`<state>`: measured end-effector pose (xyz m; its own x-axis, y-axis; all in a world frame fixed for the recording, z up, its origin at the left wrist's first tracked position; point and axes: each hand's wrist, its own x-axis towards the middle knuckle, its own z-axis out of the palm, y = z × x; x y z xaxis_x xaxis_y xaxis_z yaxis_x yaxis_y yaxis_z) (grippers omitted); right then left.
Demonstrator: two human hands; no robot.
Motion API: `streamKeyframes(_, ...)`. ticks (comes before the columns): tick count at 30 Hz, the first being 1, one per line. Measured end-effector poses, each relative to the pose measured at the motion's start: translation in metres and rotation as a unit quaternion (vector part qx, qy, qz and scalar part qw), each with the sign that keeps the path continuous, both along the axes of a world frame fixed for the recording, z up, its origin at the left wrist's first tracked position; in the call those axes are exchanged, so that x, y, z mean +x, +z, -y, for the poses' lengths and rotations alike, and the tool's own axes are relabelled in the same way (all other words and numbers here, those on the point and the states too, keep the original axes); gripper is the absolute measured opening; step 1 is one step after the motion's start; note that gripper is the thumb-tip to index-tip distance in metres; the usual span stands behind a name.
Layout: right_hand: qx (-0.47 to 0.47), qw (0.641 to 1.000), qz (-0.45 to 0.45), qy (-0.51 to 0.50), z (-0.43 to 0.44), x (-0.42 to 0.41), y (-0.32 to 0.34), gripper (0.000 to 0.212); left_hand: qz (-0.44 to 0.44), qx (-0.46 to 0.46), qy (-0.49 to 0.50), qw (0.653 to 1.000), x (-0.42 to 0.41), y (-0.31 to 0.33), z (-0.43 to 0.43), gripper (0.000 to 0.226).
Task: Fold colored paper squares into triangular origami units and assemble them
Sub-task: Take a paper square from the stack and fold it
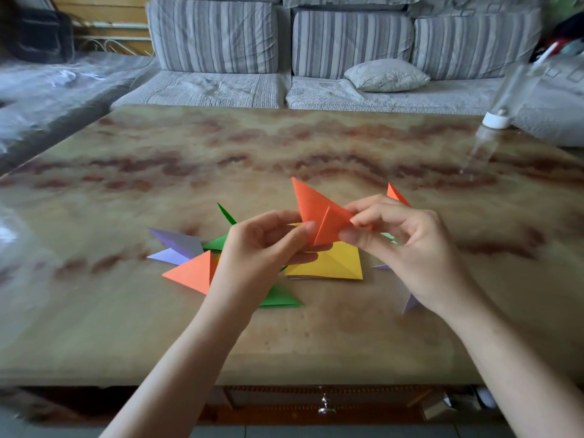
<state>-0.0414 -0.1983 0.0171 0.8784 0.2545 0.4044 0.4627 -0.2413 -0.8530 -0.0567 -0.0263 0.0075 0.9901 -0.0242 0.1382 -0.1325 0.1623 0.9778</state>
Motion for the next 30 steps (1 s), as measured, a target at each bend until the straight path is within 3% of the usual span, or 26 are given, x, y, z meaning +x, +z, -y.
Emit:
streamKeyframes(5, 0.061, 0.997, -0.02, -0.043, -0.004, 0.0, -0.001, 0.015, -0.012, -0.021, -0.017, 1.0, -0.004, 0.005, 0.005, 0.031)
streamKeyframes(9, 0.103, 0.992, -0.046, -0.049, -0.006, -0.001, 0.0, 0.02, 0.015, 0.029, 0.012, 0.999, -0.005, 0.001, 0.006, 0.02)
streamKeyframes(16, 0.081, 0.993, -0.062, -0.055, -0.007, -0.001, -0.001, 0.027, 0.046, 0.037, 0.025, 0.998, -0.003, -0.001, 0.004, 0.022)
streamKeyframes(23, 0.106, 0.993, -0.057, 0.001, 0.005, 0.003, 0.006, 0.026, 0.084, 0.133, 0.03, 0.987, -0.004, -0.003, 0.004, 0.033)
streamKeyframes(27, 0.098, 0.994, -0.054, -0.001, 0.005, 0.001, 0.007, 0.016, 0.099, 0.163, 0.037, 0.981, -0.004, -0.003, 0.003, 0.035)
streamKeyframes(30, 0.134, 0.989, -0.061, -0.015, 0.002, 0.0, 0.006, 0.008, 0.072, 0.1, 0.032, 0.992, -0.005, 0.0, 0.005, 0.02)
